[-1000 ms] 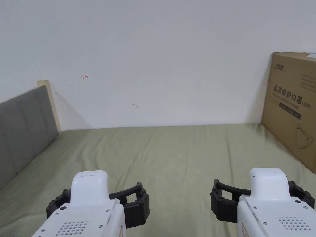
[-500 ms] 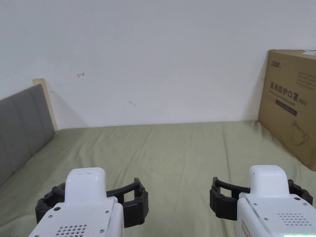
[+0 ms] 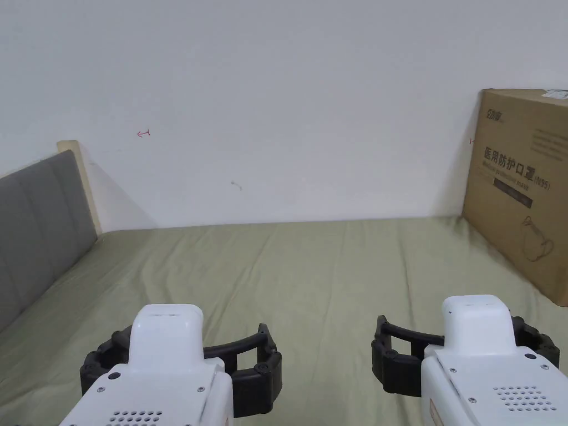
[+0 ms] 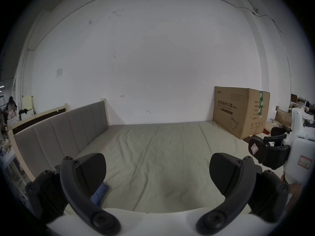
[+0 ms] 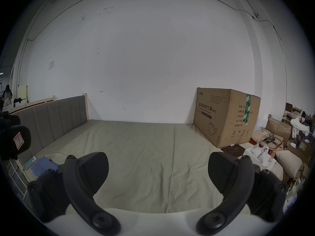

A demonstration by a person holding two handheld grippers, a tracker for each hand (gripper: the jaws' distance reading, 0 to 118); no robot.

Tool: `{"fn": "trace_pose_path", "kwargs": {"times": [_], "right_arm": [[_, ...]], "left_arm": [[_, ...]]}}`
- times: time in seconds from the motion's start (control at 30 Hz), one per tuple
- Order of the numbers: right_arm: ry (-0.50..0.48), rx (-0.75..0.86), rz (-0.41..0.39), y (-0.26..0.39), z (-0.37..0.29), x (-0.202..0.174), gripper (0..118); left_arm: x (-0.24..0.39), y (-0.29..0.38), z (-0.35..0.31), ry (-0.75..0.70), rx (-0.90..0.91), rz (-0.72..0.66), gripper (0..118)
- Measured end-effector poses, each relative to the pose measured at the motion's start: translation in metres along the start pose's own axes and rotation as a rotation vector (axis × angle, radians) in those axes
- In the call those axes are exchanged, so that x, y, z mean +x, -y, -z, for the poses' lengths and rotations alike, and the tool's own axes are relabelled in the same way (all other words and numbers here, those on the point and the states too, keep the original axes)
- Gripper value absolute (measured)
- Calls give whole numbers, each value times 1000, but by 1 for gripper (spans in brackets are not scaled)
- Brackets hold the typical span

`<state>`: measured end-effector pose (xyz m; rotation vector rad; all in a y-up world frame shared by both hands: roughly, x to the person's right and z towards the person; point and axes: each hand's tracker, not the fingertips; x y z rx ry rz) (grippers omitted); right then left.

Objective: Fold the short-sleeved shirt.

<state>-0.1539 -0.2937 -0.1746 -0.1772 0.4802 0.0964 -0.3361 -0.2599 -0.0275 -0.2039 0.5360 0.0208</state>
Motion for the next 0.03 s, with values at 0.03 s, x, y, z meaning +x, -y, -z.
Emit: {"fn": "trace_pose_path", "kwargs": {"times": [0.03], "right_arm": [[0, 0, 0, 0, 0, 0, 116]], "left_arm": [[0, 1, 0, -5, 5, 1, 118]]}}
